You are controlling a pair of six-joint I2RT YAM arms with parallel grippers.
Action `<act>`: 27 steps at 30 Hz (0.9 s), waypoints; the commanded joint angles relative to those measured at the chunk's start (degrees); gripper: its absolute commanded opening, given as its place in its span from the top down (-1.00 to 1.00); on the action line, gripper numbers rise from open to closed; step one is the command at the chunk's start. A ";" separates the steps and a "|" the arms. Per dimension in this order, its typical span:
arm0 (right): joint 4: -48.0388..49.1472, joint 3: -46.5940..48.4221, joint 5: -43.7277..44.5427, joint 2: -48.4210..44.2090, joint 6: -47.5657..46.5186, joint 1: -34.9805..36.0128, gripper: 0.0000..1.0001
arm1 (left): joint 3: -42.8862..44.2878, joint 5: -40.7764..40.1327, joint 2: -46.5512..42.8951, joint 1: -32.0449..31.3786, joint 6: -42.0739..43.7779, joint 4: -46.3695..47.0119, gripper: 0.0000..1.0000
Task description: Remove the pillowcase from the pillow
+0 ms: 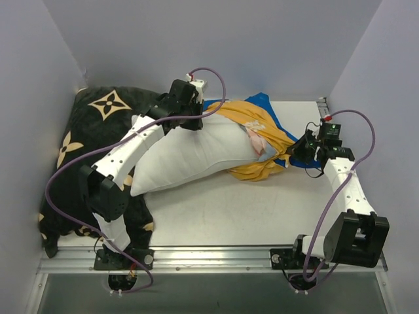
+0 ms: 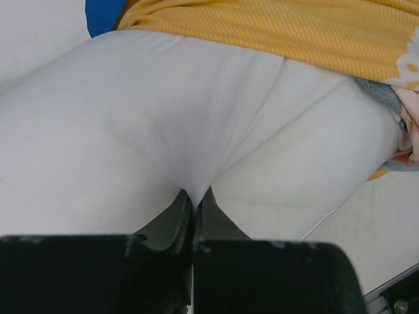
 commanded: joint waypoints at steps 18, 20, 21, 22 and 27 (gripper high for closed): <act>-9.23 16.79 16.22 -1.72 -15.41 30.37 -0.58 | -48.06 -4.21 -22.68 -5.08 -11.68 23.46 1.00; -7.74 19.08 16.58 -1.27 -15.76 32.57 -0.64 | -50.45 -2.90 -22.95 -5.78 -13.61 26.02 1.00; -6.43 19.44 16.23 -1.01 -16.03 33.10 -0.71 | -52.03 -2.89 -23.04 -6.22 -14.06 26.47 1.00; -5.55 20.31 16.22 -0.48 -16.12 34.15 -0.75 | -52.65 -3.68 -23.30 -6.83 -14.33 26.91 1.00; -7.38 31.36 19.29 10.47 -19.98 38.11 -0.88 | -55.29 -3.95 -24.00 -8.16 -16.35 29.81 1.00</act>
